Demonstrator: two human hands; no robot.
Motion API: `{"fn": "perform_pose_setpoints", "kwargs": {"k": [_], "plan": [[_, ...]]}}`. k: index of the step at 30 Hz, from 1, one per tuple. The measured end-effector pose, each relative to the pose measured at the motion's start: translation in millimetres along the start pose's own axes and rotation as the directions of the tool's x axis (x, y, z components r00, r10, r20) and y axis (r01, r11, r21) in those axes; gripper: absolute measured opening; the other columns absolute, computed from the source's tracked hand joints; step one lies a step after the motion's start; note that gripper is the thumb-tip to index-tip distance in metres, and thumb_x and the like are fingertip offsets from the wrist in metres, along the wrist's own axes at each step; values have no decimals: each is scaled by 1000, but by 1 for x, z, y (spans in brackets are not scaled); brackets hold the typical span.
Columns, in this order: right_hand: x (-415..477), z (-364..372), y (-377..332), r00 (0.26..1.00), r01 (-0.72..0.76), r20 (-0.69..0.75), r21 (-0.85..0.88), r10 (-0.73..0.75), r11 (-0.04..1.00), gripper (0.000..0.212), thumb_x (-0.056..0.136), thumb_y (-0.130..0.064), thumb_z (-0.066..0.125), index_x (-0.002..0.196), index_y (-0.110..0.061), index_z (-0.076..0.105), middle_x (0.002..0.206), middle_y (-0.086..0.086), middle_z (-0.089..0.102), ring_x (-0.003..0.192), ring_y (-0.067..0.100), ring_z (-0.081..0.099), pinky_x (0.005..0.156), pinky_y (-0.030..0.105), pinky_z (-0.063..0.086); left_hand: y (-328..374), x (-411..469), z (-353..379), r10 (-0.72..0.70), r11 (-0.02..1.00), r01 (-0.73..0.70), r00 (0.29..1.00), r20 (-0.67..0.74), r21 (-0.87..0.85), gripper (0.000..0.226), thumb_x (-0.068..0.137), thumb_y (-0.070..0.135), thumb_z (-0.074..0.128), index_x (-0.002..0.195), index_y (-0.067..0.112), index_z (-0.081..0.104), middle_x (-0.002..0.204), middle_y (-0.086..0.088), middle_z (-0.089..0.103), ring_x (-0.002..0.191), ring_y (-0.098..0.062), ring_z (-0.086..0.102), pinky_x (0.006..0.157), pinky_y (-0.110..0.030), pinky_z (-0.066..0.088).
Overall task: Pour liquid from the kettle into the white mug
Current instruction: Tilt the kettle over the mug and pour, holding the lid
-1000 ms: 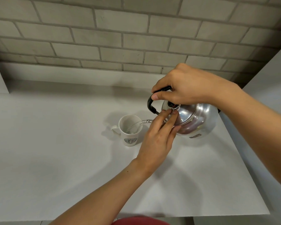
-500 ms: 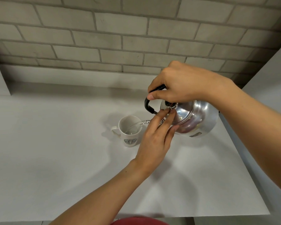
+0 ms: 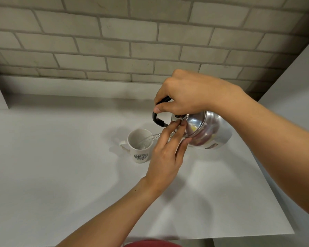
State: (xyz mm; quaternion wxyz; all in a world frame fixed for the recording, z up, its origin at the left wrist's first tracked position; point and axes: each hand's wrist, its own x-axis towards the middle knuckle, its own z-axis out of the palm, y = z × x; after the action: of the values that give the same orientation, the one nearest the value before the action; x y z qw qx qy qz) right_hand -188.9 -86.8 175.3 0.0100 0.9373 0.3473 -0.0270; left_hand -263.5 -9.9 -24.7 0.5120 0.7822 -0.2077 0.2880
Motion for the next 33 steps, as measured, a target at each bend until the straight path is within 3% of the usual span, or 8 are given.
{"fn": "perform_pose_setpoints", "kwargs": {"k": [3,16,20,33], "plan": [[1,-2,-3,1000,0,10,-15,0,1000,32,97,-52,62,96,-27,81,69,-6,70,70,20,65,64,43,57,-2,1,0,-3,1000,3,1000,-11,-1,41,101,10,65,141,3,59,143,-15,56,138,-20,53,113,-39,46],[6,-6,-17,999,-6,41,-32,7,999,25,98,-48,64,101,-30,82,64,-13,57,73,22,62,64,37,55,-2,0,-1,-12,1000,12,999,-48,-4,40,102,14,63,140,5,61,141,-13,56,138,-19,54,113,-35,46],[8,-8,-20,999,2,53,-67,1,998,28,98,-49,63,101,-27,82,74,-5,66,82,29,67,71,45,60,-2,2,-2,-21,1000,20,998,-59,-11,39,102,16,62,140,5,61,140,-13,57,138,-18,53,113,-35,46],[14,-10,-24,997,1,81,-119,9,993,29,97,-48,64,97,-25,82,80,-1,73,82,28,68,70,45,61,-3,1,1,-28,999,26,996,-83,-27,39,101,15,64,140,6,61,139,-11,56,135,-18,56,104,-43,53]]}}
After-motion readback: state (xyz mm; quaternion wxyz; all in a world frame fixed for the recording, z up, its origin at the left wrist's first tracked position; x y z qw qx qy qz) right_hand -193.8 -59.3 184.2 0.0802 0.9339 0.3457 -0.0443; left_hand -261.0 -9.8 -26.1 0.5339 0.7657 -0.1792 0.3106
